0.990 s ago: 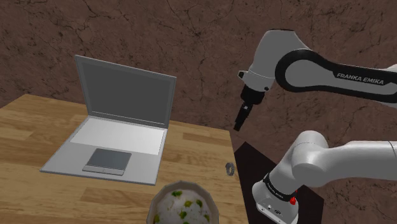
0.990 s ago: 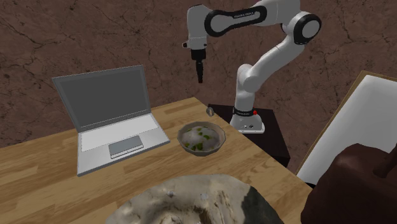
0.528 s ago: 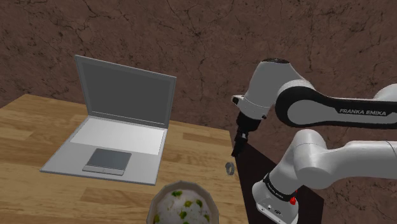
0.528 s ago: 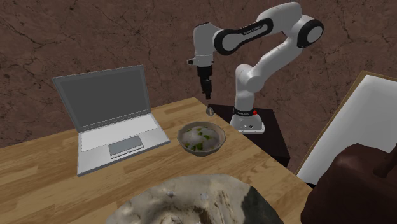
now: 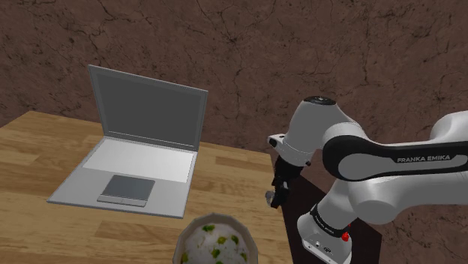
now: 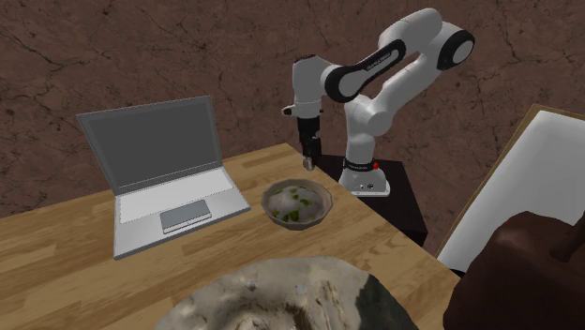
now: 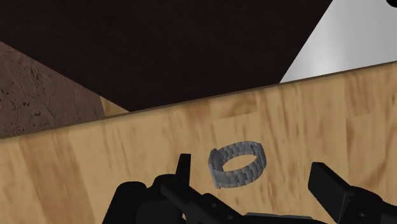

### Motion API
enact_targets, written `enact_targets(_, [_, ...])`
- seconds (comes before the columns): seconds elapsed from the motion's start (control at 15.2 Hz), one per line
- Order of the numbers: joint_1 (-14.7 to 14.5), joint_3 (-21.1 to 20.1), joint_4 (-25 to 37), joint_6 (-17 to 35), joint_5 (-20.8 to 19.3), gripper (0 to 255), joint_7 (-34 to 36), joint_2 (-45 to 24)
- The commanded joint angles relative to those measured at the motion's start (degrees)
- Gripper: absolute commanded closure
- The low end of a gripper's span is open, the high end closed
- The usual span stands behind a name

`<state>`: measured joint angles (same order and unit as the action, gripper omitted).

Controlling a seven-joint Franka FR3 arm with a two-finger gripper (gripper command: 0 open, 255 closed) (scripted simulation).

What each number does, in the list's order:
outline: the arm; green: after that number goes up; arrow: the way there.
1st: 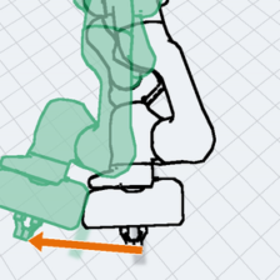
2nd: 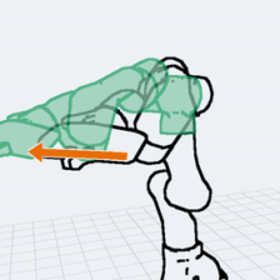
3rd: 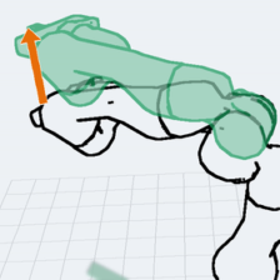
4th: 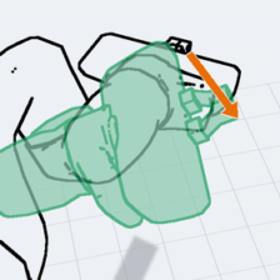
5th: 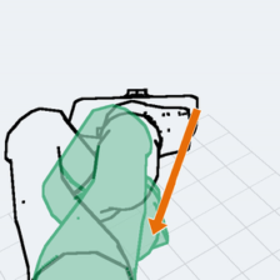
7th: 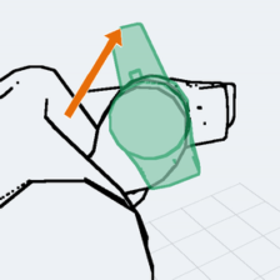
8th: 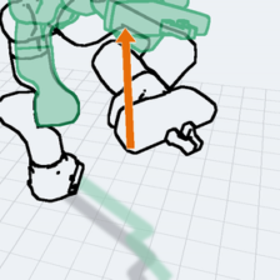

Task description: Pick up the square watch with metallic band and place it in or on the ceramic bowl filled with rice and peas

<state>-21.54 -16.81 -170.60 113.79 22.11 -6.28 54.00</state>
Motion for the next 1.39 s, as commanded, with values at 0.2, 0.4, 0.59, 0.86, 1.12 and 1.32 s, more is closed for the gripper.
enact_targets(0.2, [-1.2,-1.5,-2.6,5.1,2.0,0,-0.1,-2.5])
enact_targets(0.4, [-1.2,-1.5,-2.6,5.1,2.0,0,-0.1,-2.4])
enact_targets(0.59, [-1.2,-1.5,-2.6,5.1,2.0,0,-0.1,-2.5])
enact_targets(0.86, [-1.1,-1.5,-2.6,5.1,2.0,255,-0.2,-2.4])
enact_targets(1.12, [-1.1,-1.5,-2.6,5.1,2.0,255,-0.2,-2.4])
enact_targets(1.32, [-1.2,-1.5,-2.6,5.1,2.0,255,-0.1,-2.5])
